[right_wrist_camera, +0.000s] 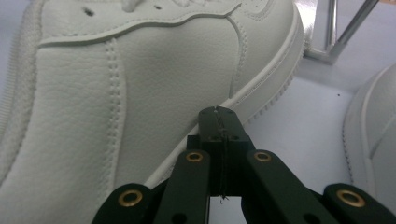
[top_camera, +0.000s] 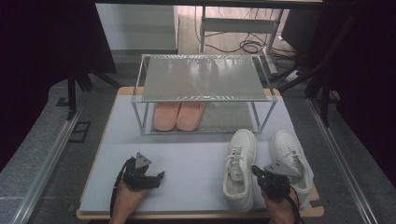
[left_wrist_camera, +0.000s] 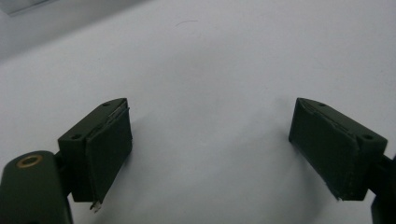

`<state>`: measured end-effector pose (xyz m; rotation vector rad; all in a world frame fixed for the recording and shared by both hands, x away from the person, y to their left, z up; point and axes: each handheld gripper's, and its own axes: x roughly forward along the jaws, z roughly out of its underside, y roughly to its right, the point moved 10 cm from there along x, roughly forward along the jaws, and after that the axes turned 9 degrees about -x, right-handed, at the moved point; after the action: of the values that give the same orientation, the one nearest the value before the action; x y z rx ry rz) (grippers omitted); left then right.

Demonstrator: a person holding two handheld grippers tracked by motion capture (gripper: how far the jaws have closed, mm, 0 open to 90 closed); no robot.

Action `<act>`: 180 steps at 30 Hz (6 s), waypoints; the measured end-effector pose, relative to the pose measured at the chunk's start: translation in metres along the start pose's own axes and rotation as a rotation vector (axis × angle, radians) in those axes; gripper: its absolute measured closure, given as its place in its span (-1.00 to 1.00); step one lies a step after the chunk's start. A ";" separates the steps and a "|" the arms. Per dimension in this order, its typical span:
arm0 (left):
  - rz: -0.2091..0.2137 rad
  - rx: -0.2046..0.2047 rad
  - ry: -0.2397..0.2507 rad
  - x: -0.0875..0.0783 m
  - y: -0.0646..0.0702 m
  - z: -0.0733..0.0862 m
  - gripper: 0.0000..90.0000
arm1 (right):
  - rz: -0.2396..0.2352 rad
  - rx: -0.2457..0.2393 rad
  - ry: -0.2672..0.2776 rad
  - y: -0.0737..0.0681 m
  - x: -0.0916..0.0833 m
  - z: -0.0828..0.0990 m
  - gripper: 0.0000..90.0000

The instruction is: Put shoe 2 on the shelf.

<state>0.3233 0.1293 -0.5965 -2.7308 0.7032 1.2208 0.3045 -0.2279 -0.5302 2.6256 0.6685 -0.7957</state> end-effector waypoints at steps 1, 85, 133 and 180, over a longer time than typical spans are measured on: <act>0.000 0.000 0.000 0.000 0.000 0.000 -0.70 | 0.007 -0.003 -0.007 0.001 0.001 0.001 1.00; 0.000 0.001 0.001 0.000 0.000 0.000 -0.70 | -0.332 -0.155 -0.023 -0.067 0.102 -0.062 0.80; -0.001 0.002 0.000 0.000 0.000 0.000 -0.70 | -0.476 -0.112 -0.210 -0.090 0.039 -0.042 0.55; 0.001 0.000 0.002 0.000 0.000 0.000 -0.70 | -0.831 0.420 -0.079 -0.067 0.007 -0.107 0.84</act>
<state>0.3235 0.1292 -0.5964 -2.7325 0.7052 1.2185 0.3215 -0.1238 -0.4598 2.5977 1.7858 -1.3696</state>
